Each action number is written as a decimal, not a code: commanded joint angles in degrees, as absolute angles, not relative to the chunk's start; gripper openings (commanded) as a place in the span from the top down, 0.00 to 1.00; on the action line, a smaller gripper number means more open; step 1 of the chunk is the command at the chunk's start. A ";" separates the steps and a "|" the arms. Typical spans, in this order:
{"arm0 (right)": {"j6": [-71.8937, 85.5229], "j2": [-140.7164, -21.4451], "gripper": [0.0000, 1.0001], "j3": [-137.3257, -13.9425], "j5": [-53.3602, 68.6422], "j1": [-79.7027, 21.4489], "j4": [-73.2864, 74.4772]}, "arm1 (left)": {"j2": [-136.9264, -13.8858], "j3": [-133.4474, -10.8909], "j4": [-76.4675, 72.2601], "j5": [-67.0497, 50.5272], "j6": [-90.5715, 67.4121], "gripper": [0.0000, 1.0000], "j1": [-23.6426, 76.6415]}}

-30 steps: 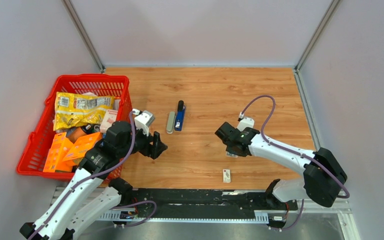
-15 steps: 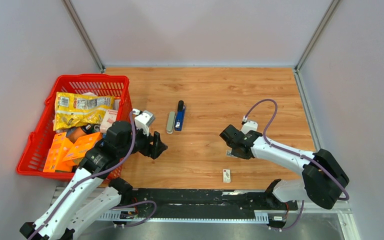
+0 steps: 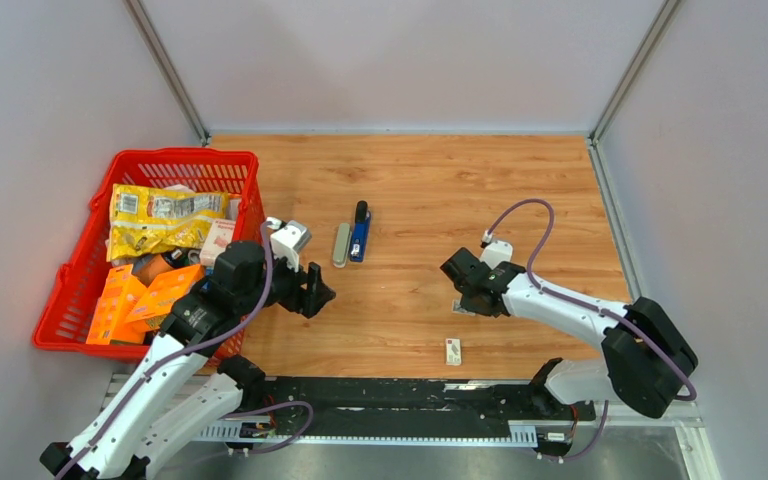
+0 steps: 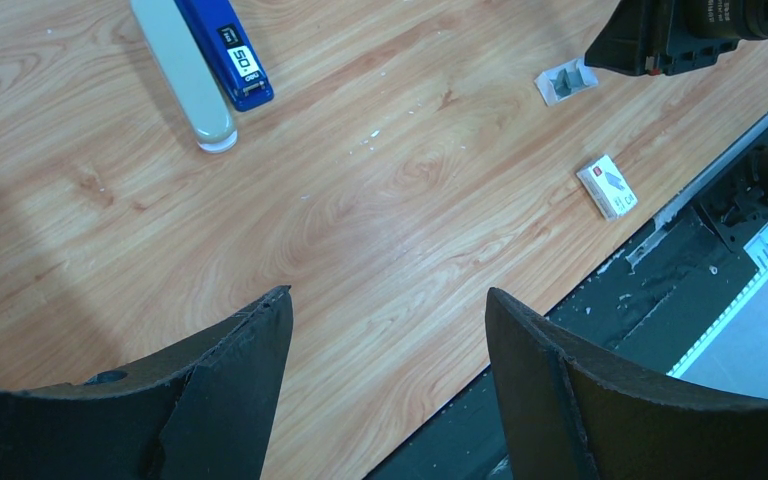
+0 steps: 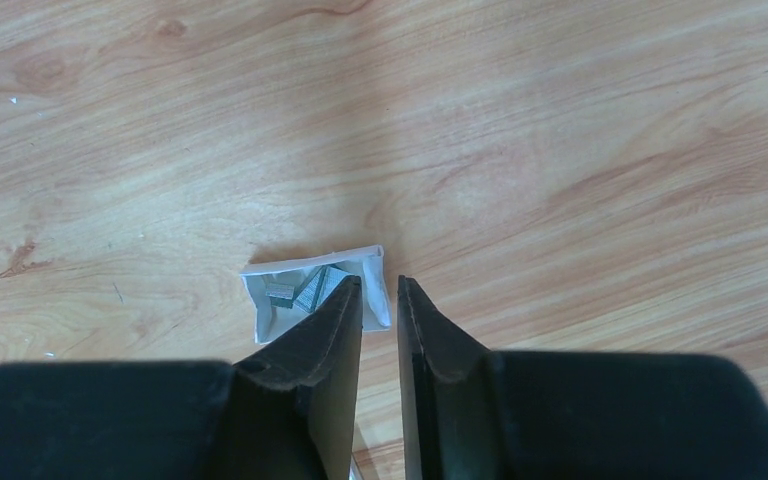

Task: Unload the staples from the stapler

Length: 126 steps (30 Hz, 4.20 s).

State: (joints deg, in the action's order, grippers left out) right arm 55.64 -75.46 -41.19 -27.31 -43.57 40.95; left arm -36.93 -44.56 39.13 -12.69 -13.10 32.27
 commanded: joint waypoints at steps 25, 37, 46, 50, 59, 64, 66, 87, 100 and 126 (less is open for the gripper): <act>59.06 -66.80 0.92 -37.01 -20.13 -52.64 44.74 | -44.56 -42.36 32.17 -20.66 -19.07 0.26 33.05; 62.40 -66.18 1.00 -33.49 -19.77 -57.39 43.50 | -46.23 -38.94 29.36 -19.08 -23.64 0.39 37.08; 65.12 -65.48 1.00 -31.38 -20.04 -60.29 43.42 | -46.32 -35.16 25.40 -18.28 -26.19 0.51 39.46; 65.74 -65.30 1.00 -30.76 -20.22 -60.91 42.98 | -46.06 -34.81 25.40 -17.93 -26.37 0.54 40.34; 65.04 -67.94 1.00 -31.64 -19.07 -61.17 39.64 | -45.09 -33.84 25.49 -17.40 -27.16 0.56 41.04; 65.39 -69.17 1.00 -32.61 -18.46 -62.31 39.11 | -44.38 -33.31 25.75 -17.05 -27.25 0.57 41.13; 65.65 -69.61 1.00 -33.05 -18.11 -62.84 39.02 | -44.30 -33.05 25.49 -17.05 -27.25 0.56 41.22; 70.93 -73.39 0.97 -35.86 -17.05 -70.57 43.33 | -43.24 -32.08 23.82 -18.81 -26.46 0.56 41.22; 70.14 -79.18 0.93 -42.18 -20.30 -71.81 43.07 | -42.81 -31.90 24.08 -19.78 -26.37 0.56 41.31; 62.85 -83.67 0.95 -41.92 -12.75 -72.60 35.43 | -44.12 -32.87 24.70 -17.84 -26.81 0.55 41.31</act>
